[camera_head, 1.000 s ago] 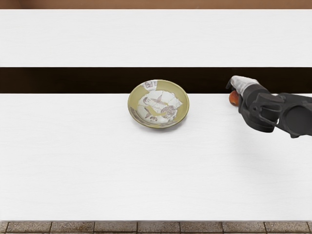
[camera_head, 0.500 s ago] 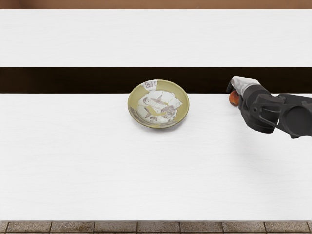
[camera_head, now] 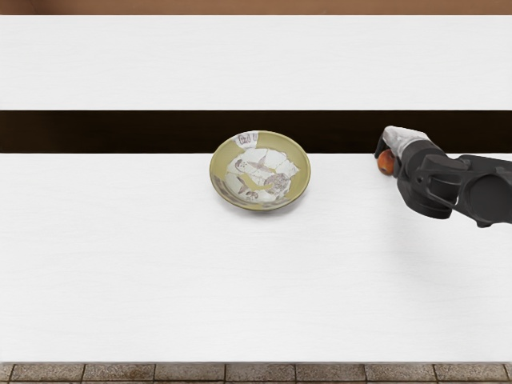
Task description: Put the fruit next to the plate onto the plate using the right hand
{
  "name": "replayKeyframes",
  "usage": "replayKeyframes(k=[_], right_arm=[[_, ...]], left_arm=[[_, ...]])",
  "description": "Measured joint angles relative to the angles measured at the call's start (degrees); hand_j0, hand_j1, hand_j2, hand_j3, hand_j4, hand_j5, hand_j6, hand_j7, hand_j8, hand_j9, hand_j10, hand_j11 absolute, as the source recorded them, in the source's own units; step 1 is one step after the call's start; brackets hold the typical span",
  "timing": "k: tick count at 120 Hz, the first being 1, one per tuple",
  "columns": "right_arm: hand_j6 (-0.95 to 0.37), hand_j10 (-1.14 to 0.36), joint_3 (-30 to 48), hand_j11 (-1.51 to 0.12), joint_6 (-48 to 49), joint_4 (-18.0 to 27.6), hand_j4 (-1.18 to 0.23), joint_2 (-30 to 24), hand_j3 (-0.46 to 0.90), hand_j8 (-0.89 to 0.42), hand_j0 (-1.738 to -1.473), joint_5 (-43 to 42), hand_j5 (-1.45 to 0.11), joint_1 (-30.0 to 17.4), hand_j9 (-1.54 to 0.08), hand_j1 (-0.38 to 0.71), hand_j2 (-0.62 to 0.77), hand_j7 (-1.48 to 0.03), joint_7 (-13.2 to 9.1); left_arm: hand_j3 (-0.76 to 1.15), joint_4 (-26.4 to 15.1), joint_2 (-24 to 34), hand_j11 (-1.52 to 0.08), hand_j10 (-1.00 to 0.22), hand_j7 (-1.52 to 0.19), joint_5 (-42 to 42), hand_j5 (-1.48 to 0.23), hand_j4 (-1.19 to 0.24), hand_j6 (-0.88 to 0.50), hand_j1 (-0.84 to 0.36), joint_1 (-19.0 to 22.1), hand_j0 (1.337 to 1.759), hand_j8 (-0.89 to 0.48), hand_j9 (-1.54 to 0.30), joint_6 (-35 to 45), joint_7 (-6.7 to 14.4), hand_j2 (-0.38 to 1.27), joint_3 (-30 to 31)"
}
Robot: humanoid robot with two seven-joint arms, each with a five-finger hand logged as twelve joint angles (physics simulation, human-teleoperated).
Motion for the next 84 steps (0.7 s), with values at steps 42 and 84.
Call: replayKeyframes(k=[42,84], right_arm=[[-0.46,-0.70,0.5,-0.93,-0.1,-1.1,-0.66,0.2,0.00,-0.50,-1.650,0.7,-0.92,0.1,-0.93,0.27,0.23,-0.92,0.0],[-0.46,-0.72,4.4,-0.98,0.4,-1.0,-0.68,4.8,0.00,-0.49,-1.654,2.8,-0.98,6.0,-0.97,0.28,0.29,-0.95,0.0]], left_arm=[[0.00,0.0,0.0,0.00,0.00,0.00,0.0,0.00,0.00,0.00,0.35,0.0,1.658,0.00,0.00,0.0,0.0,0.00,0.0],[0.00,0.0,0.0,0.00,0.00,0.00,0.0,0.00,0.00,0.00,0.35,0.0,1.658,0.00,0.00,0.0,0.0,0.00,0.0]])
